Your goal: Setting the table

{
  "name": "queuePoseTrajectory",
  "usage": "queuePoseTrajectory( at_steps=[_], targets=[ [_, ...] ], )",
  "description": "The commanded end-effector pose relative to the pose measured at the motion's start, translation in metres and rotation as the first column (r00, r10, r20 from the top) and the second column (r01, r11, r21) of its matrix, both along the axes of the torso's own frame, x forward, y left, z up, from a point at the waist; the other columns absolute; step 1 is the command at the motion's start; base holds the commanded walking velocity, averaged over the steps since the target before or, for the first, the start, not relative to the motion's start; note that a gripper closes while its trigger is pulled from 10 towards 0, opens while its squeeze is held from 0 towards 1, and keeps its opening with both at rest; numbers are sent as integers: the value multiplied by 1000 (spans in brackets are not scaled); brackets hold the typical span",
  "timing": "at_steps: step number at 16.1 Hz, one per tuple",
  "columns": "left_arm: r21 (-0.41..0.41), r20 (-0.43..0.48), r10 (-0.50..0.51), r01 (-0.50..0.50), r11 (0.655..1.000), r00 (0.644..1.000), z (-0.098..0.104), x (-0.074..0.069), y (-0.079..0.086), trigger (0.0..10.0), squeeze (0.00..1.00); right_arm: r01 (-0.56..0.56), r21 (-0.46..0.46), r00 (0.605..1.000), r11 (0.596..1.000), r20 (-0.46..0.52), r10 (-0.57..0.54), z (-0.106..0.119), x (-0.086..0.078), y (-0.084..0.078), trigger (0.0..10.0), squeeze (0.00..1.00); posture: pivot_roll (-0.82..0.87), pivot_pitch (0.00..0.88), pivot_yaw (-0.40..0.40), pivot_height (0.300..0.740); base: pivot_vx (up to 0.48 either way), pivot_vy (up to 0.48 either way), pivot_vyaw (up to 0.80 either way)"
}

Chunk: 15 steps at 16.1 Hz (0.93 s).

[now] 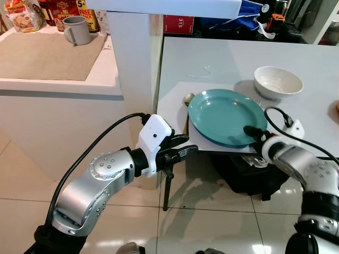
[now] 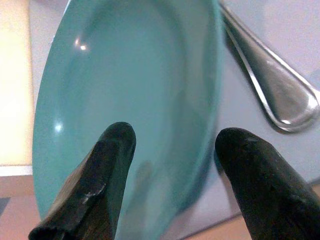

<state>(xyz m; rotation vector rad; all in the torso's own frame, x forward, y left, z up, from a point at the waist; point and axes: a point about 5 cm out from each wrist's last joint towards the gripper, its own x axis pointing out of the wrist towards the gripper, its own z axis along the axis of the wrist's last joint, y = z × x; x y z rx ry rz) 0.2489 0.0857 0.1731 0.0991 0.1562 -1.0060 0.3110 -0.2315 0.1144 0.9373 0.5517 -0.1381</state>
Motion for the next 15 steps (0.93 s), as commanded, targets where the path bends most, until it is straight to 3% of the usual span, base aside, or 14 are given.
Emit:
queuePoseTrajectory(
  at_steps=[1,4,5,6,7,8,9,10,12,14,15],
  targets=[
    [4,1,-12,12,1000,1000,2,-3,1,10000,0,11,9,1000,1000,29,-11,11,-8,-2,10000,0,27,53,-22,740,0,0,0],
    [16,4,11,-11,1000,1000,0,-3,2,10000,0,15,1,999,1000,37,-15,17,-25,-3,10000,0,27,52,-16,740,0,0,0],
    [13,19,45,-45,999,999,0,-7,7,10000,0,-1,-13,998,1000,70,2,29,-43,-2,10000,0,31,52,-16,740,0,0,0],
    [14,28,74,-75,997,997,0,-7,11,10000,0,-7,-17,995,1000,98,9,35,-50,-2,10000,0,30,53,-15,740,0,0,0],
    [-9,47,153,-153,988,987,2,-8,19,10000,0,-30,-80,984,996,175,44,51,-60,1,10000,0,24,55,-10,740,0,0,0],
    [-95,83,320,-312,945,944,7,-5,35,10000,0,-67,-312,948,948,276,157,76,-69,8,10000,0,18,57,-2,740,0,0,0],
    [-94,101,399,-391,916,911,7,-1,42,10000,0,-61,-445,921,894,321,222,85,-67,17,10000,0,17,55,1,740,0,0,0],
    [-61,174,488,-485,872,856,10,7,50,10000,0,-46,-610,864,791,373,338,93,-62,37,10000,0,28,51,-5,740,0,0,0],
    [-51,259,501,-506,861,826,19,14,47,10000,0,-34,-709,823,704,379,422,90,-56,64,10000,0,43,43,-19,740,0,409,0],
    [-100,282,543,-538,837,791,28,20,42,10000,0,-8,-696,795,718,431,427,86,-54,84,10000,0,49,35,-28,740,0,480,0],
    [-104,287,557,-552,827,780,27,21,41,10000,0,8,-687,791,727,449,416,83,-53,86,10000,0,49,32,-29,740,0,480,0]
  ],
)
